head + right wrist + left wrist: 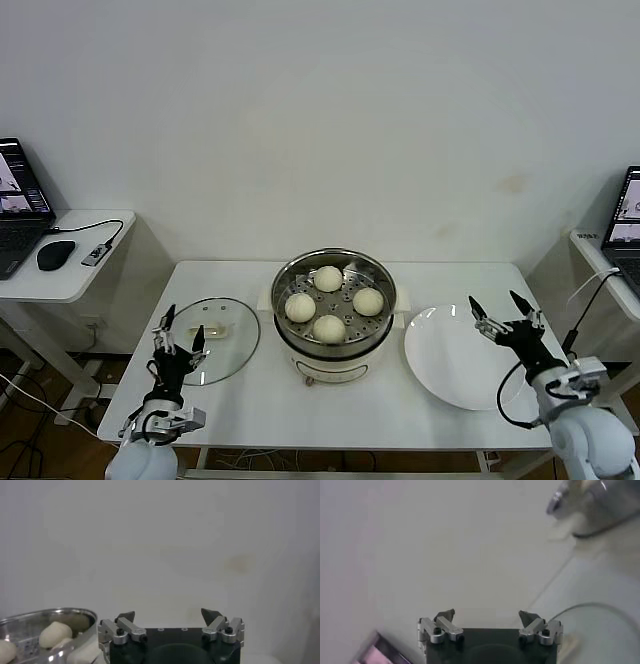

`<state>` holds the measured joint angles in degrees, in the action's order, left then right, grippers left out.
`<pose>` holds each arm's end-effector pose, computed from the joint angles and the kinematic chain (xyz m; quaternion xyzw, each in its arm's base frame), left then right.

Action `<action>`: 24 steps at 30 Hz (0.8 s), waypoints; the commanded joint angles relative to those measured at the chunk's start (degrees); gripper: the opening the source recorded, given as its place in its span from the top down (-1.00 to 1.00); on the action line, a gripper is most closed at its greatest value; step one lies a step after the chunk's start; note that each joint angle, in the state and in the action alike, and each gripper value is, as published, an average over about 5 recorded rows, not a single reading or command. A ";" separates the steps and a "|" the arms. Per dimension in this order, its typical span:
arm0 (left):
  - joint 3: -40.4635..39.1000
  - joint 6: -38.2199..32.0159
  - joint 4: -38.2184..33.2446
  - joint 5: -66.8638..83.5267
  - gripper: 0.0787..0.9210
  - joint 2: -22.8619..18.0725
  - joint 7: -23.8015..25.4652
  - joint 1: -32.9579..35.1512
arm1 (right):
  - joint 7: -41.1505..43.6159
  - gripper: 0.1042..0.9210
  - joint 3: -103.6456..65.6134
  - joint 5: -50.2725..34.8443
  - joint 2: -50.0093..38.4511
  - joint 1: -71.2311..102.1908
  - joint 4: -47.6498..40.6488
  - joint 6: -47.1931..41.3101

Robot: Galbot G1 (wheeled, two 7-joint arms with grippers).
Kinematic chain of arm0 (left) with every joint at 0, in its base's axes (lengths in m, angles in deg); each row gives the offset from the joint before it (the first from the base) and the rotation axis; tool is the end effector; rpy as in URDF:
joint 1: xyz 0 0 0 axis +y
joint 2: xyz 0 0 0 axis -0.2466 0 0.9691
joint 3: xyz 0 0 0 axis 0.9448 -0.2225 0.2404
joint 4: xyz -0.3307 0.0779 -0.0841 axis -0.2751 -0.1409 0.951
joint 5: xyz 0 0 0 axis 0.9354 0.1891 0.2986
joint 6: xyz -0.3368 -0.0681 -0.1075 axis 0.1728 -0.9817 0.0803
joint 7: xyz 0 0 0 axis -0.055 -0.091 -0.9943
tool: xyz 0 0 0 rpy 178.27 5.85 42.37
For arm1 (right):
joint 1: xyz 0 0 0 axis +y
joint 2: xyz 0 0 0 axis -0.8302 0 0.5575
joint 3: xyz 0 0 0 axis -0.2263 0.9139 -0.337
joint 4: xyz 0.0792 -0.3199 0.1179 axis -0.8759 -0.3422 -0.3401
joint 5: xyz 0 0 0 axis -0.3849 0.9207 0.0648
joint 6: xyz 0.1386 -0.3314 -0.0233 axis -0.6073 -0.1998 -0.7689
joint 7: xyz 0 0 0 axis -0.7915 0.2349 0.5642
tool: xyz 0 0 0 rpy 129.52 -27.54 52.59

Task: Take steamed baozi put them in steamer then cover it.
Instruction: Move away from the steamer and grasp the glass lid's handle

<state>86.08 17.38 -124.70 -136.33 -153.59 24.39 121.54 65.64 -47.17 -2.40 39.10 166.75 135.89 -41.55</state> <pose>0.2571 0.0927 -0.3615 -0.0215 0.8190 0.5731 0.0201 0.2484 -0.1761 -0.2632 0.0673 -0.9971 -0.0271 0.0240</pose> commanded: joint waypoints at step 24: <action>-3.02 8.16 17.30 -14.81 -0.77 2.10 3.73 -10.84 | -0.81 -0.76 -2.17 3.58 3.39 5.31 1.33 2.19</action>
<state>83.44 22.09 -111.14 -149.60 -151.22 28.17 113.51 64.95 -49.14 0.62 42.00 171.45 137.04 -39.63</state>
